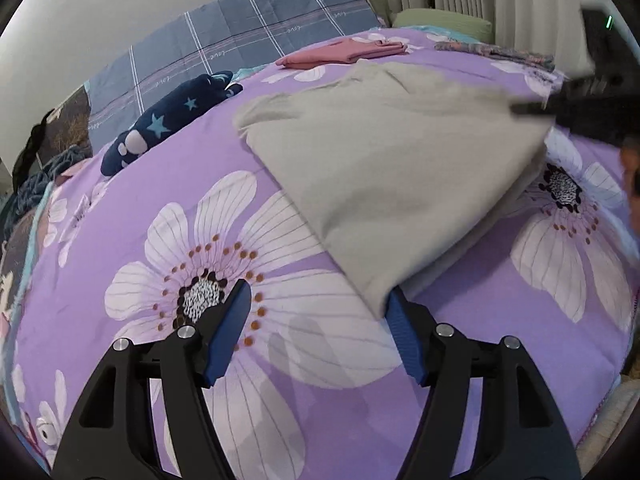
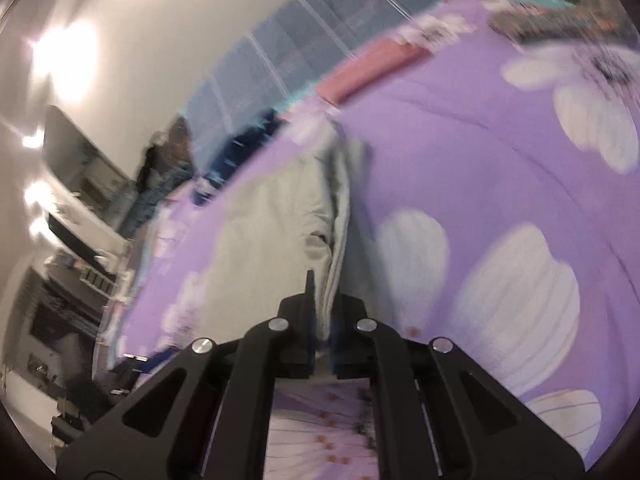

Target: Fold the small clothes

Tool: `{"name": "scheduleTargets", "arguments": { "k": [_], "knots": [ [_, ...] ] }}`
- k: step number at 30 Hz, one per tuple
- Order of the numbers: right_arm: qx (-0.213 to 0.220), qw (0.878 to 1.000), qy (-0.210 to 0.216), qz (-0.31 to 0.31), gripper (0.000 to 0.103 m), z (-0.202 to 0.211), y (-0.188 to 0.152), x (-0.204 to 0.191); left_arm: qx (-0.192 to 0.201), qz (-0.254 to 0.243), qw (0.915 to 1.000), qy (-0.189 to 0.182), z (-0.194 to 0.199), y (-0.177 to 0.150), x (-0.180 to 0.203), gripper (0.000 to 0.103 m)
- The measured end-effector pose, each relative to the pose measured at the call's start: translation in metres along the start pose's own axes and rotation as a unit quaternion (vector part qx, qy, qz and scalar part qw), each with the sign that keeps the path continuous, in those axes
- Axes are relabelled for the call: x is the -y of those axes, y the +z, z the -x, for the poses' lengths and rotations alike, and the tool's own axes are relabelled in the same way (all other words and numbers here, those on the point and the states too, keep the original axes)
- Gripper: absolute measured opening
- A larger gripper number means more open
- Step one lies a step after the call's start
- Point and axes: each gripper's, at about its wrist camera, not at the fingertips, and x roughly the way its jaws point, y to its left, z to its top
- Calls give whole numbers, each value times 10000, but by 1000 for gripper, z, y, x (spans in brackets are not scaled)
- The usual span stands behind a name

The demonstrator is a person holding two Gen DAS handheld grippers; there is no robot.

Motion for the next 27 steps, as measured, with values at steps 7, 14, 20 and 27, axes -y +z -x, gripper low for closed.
{"name": "scheduleTargets", "arguments": {
  "k": [7, 14, 20, 27],
  "knots": [
    [-38, 9994, -233, -272, 14, 7, -3, 20, -91, 20, 9994, -348, 15, -12, -5, 52],
    [517, 9902, -151, 1292, 11, 27, -3, -33, 583, 305, 9879, -1401, 47, 24, -7, 21],
    [-41, 9811, -1284, 1448, 0, -22, -15, -20, -225, -157, 9926, -1187, -23, 13, 25, 21],
    [-75, 9760, -1431, 1639, 2, -24, -19, -22, -39, 15, 9930, -1177, -5, 15, 21, 32]
  ]
}}
